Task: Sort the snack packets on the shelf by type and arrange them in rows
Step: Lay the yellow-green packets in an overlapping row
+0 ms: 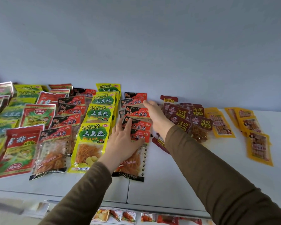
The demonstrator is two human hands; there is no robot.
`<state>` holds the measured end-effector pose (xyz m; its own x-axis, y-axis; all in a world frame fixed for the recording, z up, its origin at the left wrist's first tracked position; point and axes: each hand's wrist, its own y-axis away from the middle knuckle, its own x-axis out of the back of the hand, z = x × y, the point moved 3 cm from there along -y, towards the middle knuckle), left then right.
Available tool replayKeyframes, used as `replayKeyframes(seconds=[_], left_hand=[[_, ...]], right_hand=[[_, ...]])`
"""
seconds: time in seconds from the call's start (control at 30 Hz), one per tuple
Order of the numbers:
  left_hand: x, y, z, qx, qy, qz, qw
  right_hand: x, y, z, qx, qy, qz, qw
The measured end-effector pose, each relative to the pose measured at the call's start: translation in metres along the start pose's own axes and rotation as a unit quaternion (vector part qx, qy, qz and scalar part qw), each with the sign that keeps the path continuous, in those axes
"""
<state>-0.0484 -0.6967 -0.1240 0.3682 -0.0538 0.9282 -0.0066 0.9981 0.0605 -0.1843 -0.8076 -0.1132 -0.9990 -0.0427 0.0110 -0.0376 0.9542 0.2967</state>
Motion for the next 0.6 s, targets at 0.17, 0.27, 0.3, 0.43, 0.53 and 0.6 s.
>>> replayKeyframes(seconds=[0.17, 0.27, 0.3, 0.43, 0.53, 0.6], left_hand=[[0.008, 0.009, 0.003, -0.060, -0.083, 0.164, 0.981], [-0.002, 0.012, 0.007, -0.105, -0.106, 0.099, 0.984], [-0.008, 0.014, 0.006, -0.108, -0.116, 0.076, 0.984], [-0.014, 0.018, 0.001, -0.096, -0.102, 0.078, 0.987], [-0.014, 0.018, 0.001, -0.095, -0.103, 0.074, 0.987], [-0.014, 0.018, 0.001, -0.089, -0.111, 0.077, 0.987]], right_hand=[[0.004, -0.012, -0.005, -0.015, -0.049, 0.038, 0.998], [0.003, -0.017, -0.015, -0.036, -0.041, 0.038, 0.998], [0.001, -0.019, -0.018, -0.039, -0.023, 0.030, 0.999], [-0.006, -0.033, -0.021, -0.049, 0.045, -0.020, 0.998], [-0.009, -0.037, -0.019, -0.042, 0.070, -0.039, 0.996], [-0.010, -0.041, -0.016, -0.051, 0.034, -0.047, 0.997]])
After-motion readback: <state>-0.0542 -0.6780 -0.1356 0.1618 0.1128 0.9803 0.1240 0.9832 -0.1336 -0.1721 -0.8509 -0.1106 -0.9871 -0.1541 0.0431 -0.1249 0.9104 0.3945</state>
